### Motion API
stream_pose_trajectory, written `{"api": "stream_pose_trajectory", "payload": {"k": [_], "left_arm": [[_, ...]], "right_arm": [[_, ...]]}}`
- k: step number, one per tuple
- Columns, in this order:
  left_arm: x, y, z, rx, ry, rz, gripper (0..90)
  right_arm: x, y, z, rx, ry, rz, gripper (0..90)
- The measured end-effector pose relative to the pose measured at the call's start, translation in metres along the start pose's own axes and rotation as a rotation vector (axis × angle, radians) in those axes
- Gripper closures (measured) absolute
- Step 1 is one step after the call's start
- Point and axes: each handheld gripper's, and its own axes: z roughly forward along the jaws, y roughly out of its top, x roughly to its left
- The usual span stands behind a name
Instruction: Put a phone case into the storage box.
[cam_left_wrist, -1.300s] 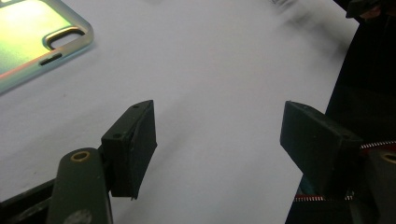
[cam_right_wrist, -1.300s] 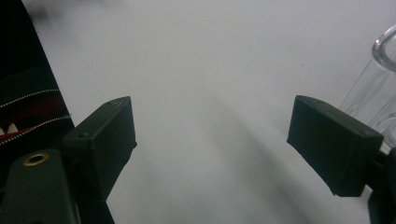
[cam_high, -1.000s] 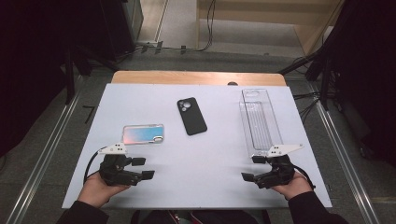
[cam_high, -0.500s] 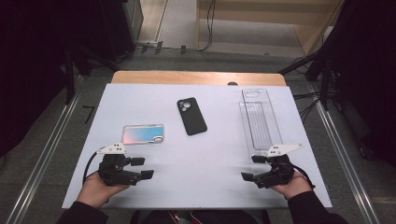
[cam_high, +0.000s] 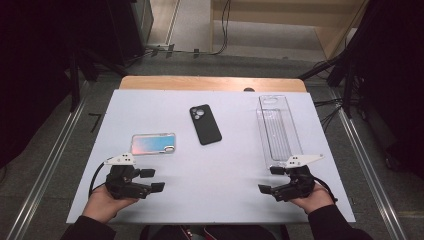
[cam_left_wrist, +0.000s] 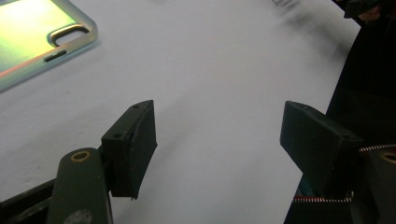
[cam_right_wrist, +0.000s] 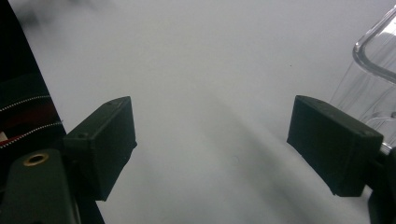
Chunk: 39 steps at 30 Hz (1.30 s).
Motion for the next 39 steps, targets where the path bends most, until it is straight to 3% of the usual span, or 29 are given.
{"api": "stream_pose_trajectory", "payload": {"k": [11,16,30,39], "left_arm": [[0.0,0.004,-0.002,-0.006,0.022,-0.018,27.7],[0.002,0.01,-0.004,-0.004,0.063,-0.035,27.7],[0.032,0.026,-0.016,-0.032,0.152,-0.088,27.8],[0.048,0.042,-0.013,-0.046,0.2,-0.112,27.8]], "right_arm": [[0.0,0.0,0.0,0.003,-0.004,0.001,13.4],[0.0,0.0,0.001,0.007,-0.006,-0.001,13.4],[0.001,0.0,0.001,0.01,-0.011,-0.001,13.4],[0.001,0.001,0.001,0.007,-0.01,-0.001,13.4]]}}
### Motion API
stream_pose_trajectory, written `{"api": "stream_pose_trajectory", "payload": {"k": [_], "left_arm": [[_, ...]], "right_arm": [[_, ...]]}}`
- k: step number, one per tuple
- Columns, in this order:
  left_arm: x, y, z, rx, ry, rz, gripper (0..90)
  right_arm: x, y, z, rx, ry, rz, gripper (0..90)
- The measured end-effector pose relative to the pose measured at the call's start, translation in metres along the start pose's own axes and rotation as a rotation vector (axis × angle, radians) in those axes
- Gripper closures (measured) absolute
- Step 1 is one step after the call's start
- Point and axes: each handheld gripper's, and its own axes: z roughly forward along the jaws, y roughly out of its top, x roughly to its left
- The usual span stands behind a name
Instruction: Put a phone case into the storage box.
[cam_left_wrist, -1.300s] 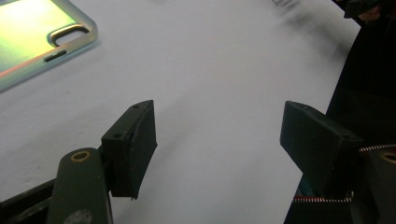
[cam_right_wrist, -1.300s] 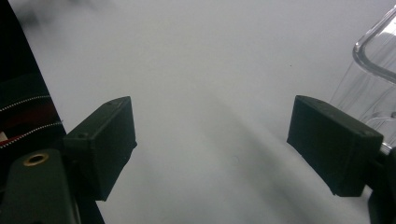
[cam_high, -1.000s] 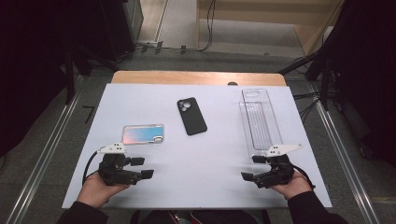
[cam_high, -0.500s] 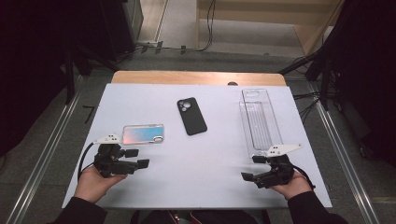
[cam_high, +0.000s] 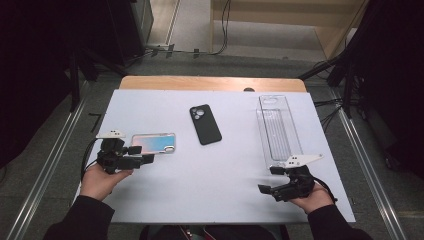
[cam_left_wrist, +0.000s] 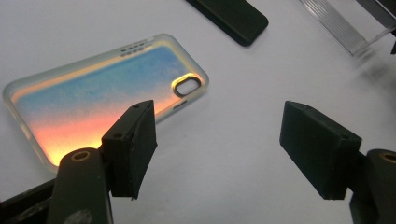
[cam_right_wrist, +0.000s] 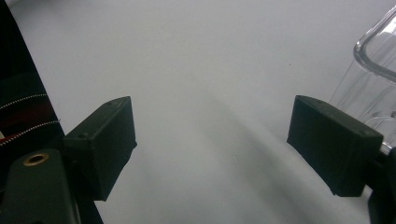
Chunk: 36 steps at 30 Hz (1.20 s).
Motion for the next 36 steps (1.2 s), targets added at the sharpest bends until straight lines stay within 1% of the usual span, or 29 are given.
{"api": "stream_pose_trajectory", "payload": {"k": [2,3,6,7,8,11,12,14,15,16,17,18,20,21,22,24,28,32,33,36], "left_arm": [[0.001,0.004,0.003,0.007,0.012,0.007,27.8],[0.002,0.006,0.004,0.001,0.001,0.003,27.8],[0.004,0.011,0.007,-0.006,0.002,-0.005,27.8],[0.006,0.016,0.01,-0.002,0.019,0.0,27.8],[0.008,0.018,0.011,0.006,0.029,0.005,27.8],[0.016,0.022,0.014,0.013,0.05,0.003,32.0],[0.019,0.023,0.015,0.012,0.052,-0.009,32.4],[0.026,0.024,0.017,0.008,0.052,-0.025,37.4],[0.026,0.024,0.017,0.008,0.052,-0.025,39.6],[0.029,0.023,0.018,0.01,0.045,-0.033,39.6],[0.034,0.023,0.021,0.036,0.048,-0.05,49.6],[0.035,0.023,0.022,0.051,0.06,-0.059,55.1],[0.037,0.023,0.022,0.055,0.085,-0.042,76.6],[0.039,0.023,0.022,0.054,0.088,-0.05,85.5],[0.042,0.023,0.023,0.057,0.094,-0.066,90.0],[0.048,0.021,0.025,0.072,0.106,-0.079,90.0],[0.054,0.016,0.027,0.09,0.144,-0.07,90.0],[0.057,0.011,0.029,0.103,0.155,-0.072,90.0],[0.058,0.01,0.03,0.111,0.164,-0.074,90.0],[0.065,0.005,0.03,0.119,0.172,-0.094,90.0]], "right_arm": [[0.0,0.0,0.0,0.0,-0.001,0.0,13.4],[0.0,0.0,0.0,0.0,-0.001,0.0,13.4],[0.0,0.0,0.0,0.0,0.0,0.001,13.4],[0.0,0.0,0.0,-0.002,0.001,0.003,13.4],[0.0,0.0,0.0,-0.004,0.0,0.007,13.4],[0.0,0.0,0.0,-0.009,0.004,0.002,13.4],[0.0,0.0,0.0,-0.012,0.004,0.003,13.4],[0.0,0.0,0.0,-0.012,0.004,0.003,13.4],[0.0,0.0,0.0,-0.009,0.003,0.002,13.4],[0.0,0.0,0.0,-0.009,0.003,0.002,13.4],[0.0,0.0,0.0,-0.004,0.002,0.001,13.4],[0.0,0.0,0.0,-0.005,0.003,0.002,13.4],[0.0,0.0,0.0,-0.006,0.004,0.0,13.4],[0.001,0.0,0.001,-0.006,0.004,-0.001,13.5],[0.0,0.0,0.001,-0.005,0.005,-0.003,13.4],[0.001,0.0,0.001,-0.005,0.004,-0.001,13.4],[0.001,0.0,0.0,-0.008,0.005,-0.002,13.4],[0.001,0.0,0.0,-0.007,0.005,-0.003,13.4],[0.001,0.0,0.0,-0.007,0.006,-0.005,13.4],[0.001,0.0,0.0,-0.004,0.004,-0.007,13.4]]}}
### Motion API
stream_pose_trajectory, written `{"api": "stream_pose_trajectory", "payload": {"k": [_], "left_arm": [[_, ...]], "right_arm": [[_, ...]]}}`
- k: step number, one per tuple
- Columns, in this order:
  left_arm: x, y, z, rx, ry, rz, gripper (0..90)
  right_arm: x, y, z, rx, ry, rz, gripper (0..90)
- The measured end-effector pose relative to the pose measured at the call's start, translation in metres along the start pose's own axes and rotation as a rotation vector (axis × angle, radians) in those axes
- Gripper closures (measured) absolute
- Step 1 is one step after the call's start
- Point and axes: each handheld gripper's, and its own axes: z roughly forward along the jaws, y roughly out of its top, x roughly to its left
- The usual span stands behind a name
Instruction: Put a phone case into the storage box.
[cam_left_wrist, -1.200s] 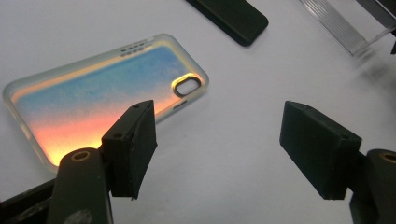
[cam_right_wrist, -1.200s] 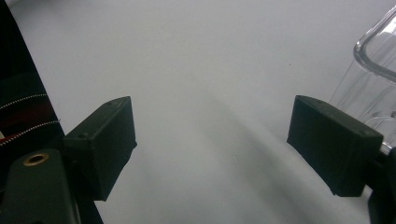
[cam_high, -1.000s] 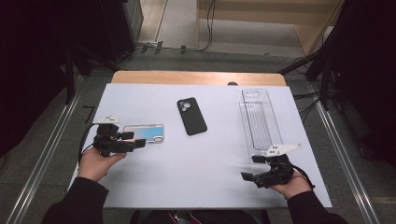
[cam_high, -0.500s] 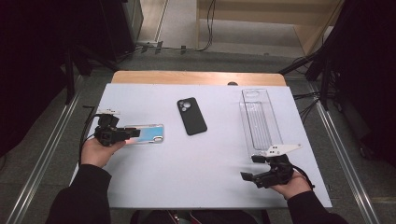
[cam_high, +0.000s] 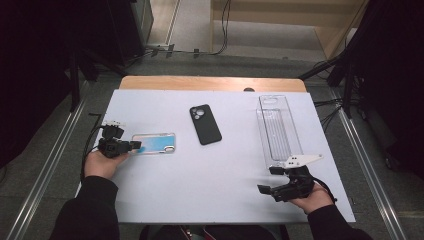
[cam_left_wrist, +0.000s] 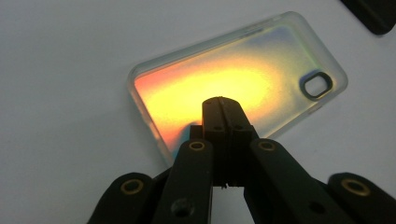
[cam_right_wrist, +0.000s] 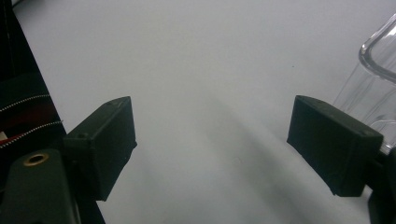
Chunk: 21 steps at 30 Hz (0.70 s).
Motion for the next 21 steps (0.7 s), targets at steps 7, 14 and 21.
{"api": "stream_pose_trajectory", "payload": {"k": [7,14,21], "left_arm": [[-0.003,-0.003,0.004,0.033,-0.021,0.021,90.0],[-0.015,-0.004,0.005,0.064,-0.034,0.065,90.0],[-0.023,-0.01,0.005,0.072,-0.068,0.065,90.0]], "right_arm": [[0.0,0.0,0.0,0.001,0.0,0.001,13.4],[0.0,0.001,0.001,0.001,-0.001,0.0,13.4],[0.0,0.002,0.001,0.002,0.0,-0.003,13.4]]}}
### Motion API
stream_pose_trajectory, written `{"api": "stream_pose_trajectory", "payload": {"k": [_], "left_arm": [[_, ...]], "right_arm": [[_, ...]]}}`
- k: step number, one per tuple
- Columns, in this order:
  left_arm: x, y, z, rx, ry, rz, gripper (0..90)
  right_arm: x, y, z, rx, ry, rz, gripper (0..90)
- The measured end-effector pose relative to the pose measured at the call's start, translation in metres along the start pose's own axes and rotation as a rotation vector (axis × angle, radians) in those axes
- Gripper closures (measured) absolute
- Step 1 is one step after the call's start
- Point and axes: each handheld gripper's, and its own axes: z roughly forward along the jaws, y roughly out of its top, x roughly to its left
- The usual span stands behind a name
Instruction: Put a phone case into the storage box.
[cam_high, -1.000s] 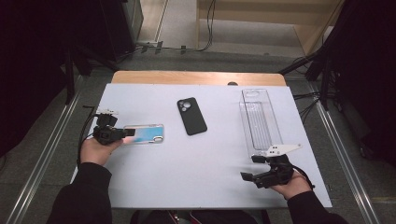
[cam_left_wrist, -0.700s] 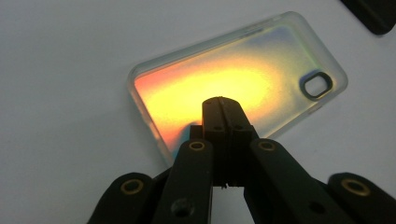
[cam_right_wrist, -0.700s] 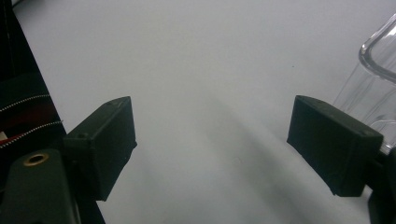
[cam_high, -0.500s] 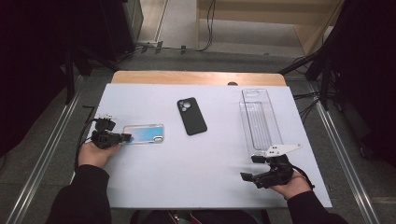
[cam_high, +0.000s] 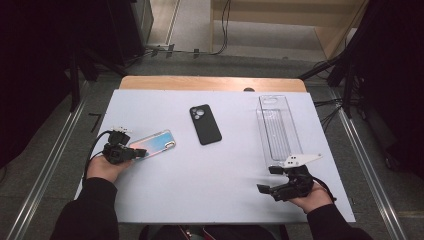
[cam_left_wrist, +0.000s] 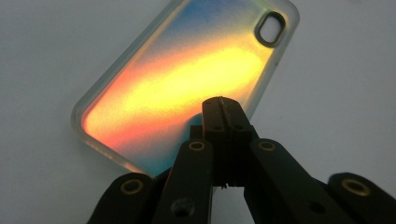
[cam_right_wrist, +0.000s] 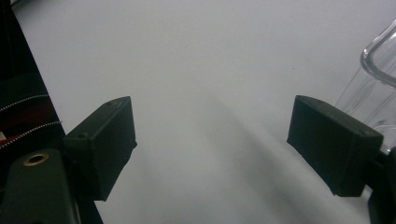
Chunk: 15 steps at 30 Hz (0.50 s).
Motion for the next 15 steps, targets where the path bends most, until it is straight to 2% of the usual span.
{"api": "stream_pose_trajectory", "payload": {"k": [8,10,12,14,15], "left_arm": [[-0.013,-0.001,0.004,0.022,-0.054,0.016,90.0],[-0.013,0.0,0.005,0.022,-0.056,0.015,90.0],[-0.012,0.0,0.004,0.011,-0.073,-0.004,90.0],[-0.011,0.0,0.001,-0.013,-0.066,-0.006,90.0],[-0.011,0.001,-0.002,-0.032,-0.066,-0.014,85.1]], "right_arm": [[0.0,0.001,0.001,-0.001,0.001,-0.002,13.4],[0.0,0.001,0.001,-0.001,0.0,-0.001,13.4],[0.0,0.001,0.0,-0.001,0.001,-0.001,13.4],[0.0,0.001,0.0,-0.001,0.001,-0.001,13.4],[0.0,0.001,0.0,-0.001,0.0,0.0,13.4]]}}
